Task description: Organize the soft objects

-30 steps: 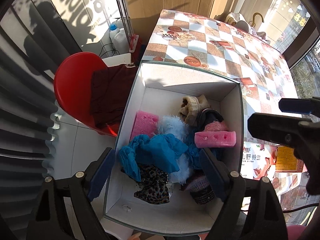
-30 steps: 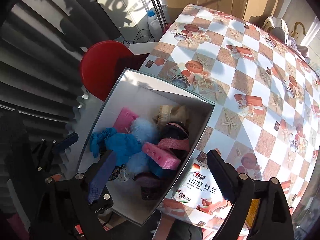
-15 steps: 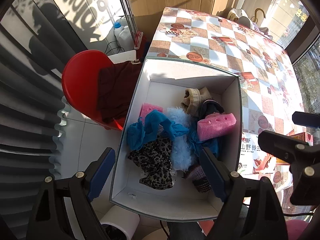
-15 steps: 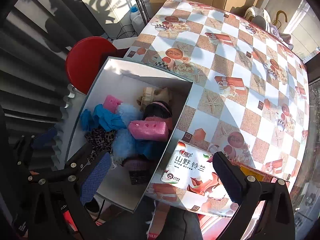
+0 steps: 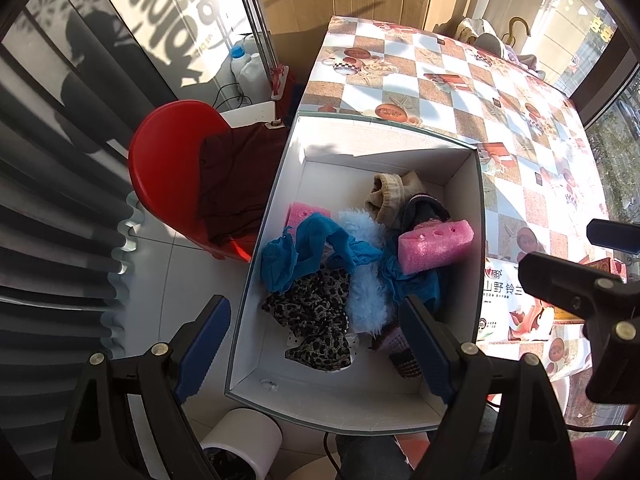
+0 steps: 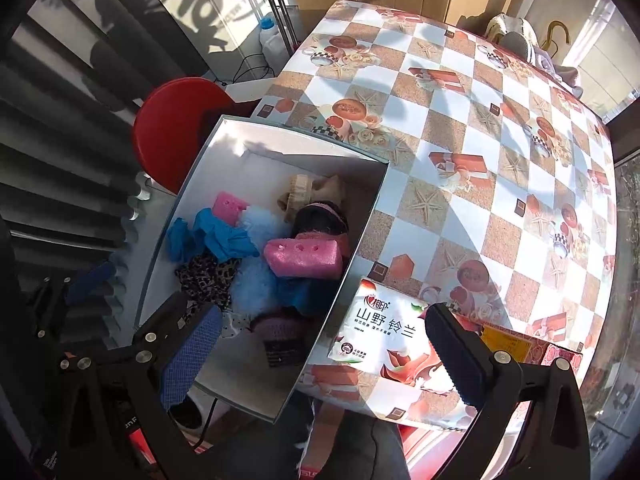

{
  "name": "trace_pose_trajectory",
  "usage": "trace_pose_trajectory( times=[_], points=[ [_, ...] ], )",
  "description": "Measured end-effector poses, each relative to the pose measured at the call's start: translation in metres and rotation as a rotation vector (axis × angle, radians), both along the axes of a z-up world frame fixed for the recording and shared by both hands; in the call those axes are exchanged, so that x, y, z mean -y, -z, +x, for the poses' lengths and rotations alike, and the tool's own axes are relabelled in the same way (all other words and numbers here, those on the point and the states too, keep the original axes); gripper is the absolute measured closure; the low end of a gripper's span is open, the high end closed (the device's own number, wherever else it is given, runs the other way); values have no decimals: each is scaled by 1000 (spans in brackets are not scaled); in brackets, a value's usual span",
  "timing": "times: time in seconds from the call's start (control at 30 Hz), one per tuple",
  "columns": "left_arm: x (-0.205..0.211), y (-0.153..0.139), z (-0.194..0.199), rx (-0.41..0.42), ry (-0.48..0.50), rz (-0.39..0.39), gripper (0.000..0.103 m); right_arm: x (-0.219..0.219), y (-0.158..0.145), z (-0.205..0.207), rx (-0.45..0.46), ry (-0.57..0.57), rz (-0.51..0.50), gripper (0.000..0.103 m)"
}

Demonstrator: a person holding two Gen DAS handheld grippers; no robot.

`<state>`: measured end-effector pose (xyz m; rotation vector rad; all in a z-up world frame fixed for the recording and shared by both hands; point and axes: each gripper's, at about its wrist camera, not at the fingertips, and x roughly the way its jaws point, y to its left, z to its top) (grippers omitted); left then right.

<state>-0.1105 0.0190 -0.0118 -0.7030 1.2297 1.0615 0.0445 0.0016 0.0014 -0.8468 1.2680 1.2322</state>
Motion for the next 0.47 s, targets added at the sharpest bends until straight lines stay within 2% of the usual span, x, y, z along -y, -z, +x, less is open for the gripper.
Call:
trace_pose_trajectory(
  times=[0.37,0.47],
  points=[
    [0,-6,-7,25,-10,14,15,0,-11,-6,23,10,20,1],
    [4,-17,-14,98,3,68,15,0,-13,-7,22,17,25,0]
  ],
)
